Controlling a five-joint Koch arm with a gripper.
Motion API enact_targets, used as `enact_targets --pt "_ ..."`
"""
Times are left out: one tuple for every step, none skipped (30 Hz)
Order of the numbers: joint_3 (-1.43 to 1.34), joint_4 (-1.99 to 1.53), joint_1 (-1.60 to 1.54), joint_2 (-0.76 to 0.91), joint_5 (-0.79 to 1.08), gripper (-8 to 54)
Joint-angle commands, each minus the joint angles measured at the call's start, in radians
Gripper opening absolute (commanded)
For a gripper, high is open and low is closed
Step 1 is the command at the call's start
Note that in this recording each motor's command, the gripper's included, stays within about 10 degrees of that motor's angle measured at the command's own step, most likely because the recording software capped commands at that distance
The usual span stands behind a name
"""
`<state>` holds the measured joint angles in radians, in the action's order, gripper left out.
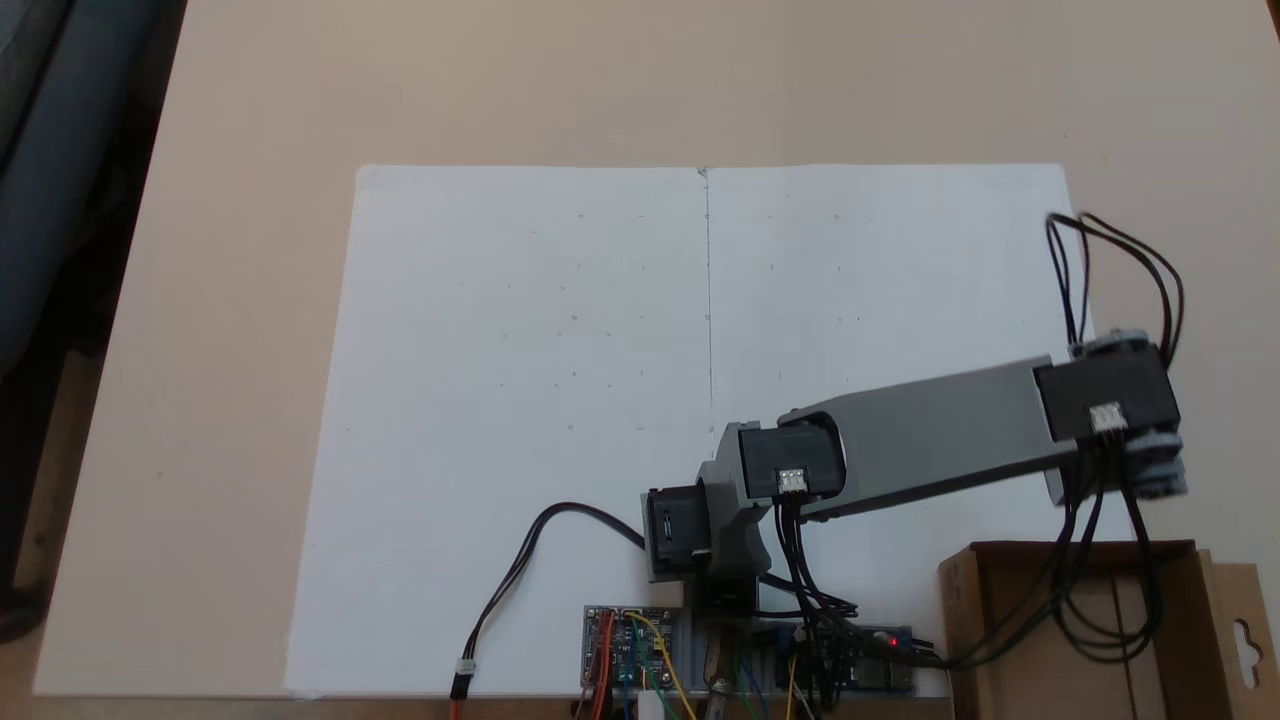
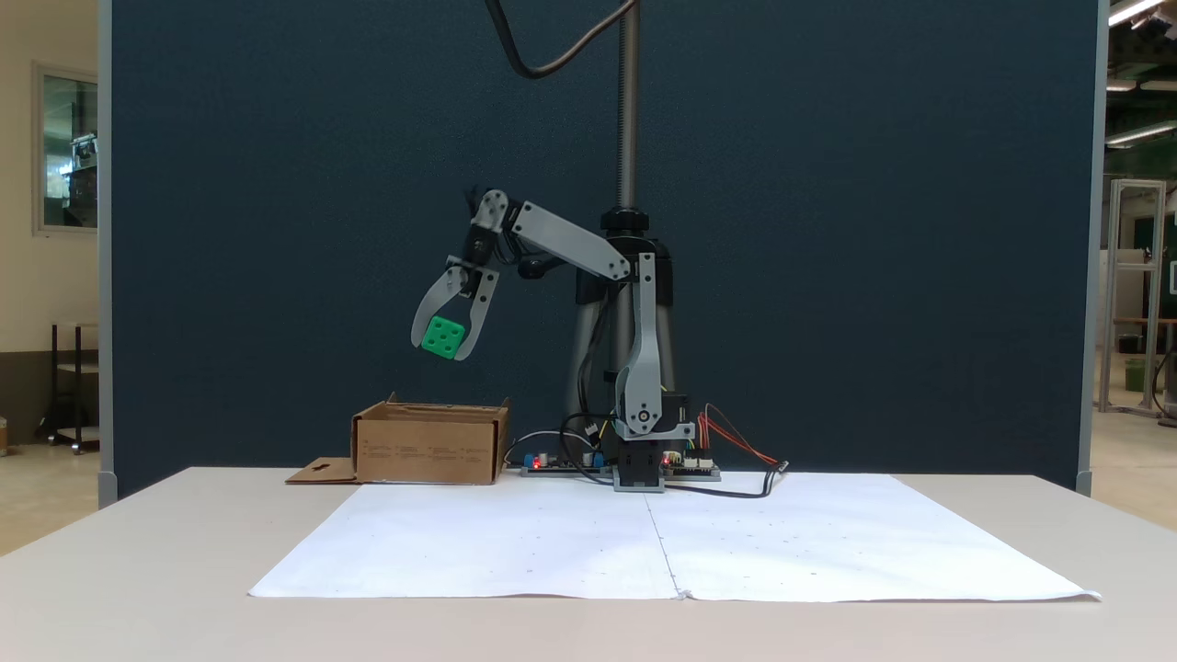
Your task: Grasp a green dice and put it in the bin.
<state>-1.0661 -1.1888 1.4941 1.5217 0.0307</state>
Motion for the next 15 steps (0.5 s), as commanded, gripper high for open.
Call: enact_targets --pt "0.029 -0.072 0.081 0.009 0.137 11.8" --pt "0.029 -0.089 0.112 0.005 0.146 11.8" --pt "0.029 -0.097 0.137 -0.006 0.150 11.8" --pt "0.029 -0.107 0.163 -0.018 0.158 11.8" --pt "0.029 -0.110 0.184 -0.025 0.160 11.8" --pt "0.029 -0.110 0.202 -0.037 0.160 11.8" --pt "0.028 -0.110 0.221 -0.049 0.160 11.8" --pt "0.028 -0.110 0.238 -0.060 0.163 11.8" --pt "0.028 -0.110 0.255 -0.075 0.176 11.8" --pt "0.025 -0.110 0.270 -0.081 0.186 11.8" --pt "0.025 -0.110 0.282 -0.101 0.196 11.8" --pt "0.025 -0.107 0.288 -0.107 0.202 11.8" --pt "0.025 -0.106 0.291 -0.117 0.204 11.8" --pt "0.025 -0.095 0.291 -0.126 0.216 11.8" --pt "0.023 -0.077 0.291 -0.127 0.224 13.4"
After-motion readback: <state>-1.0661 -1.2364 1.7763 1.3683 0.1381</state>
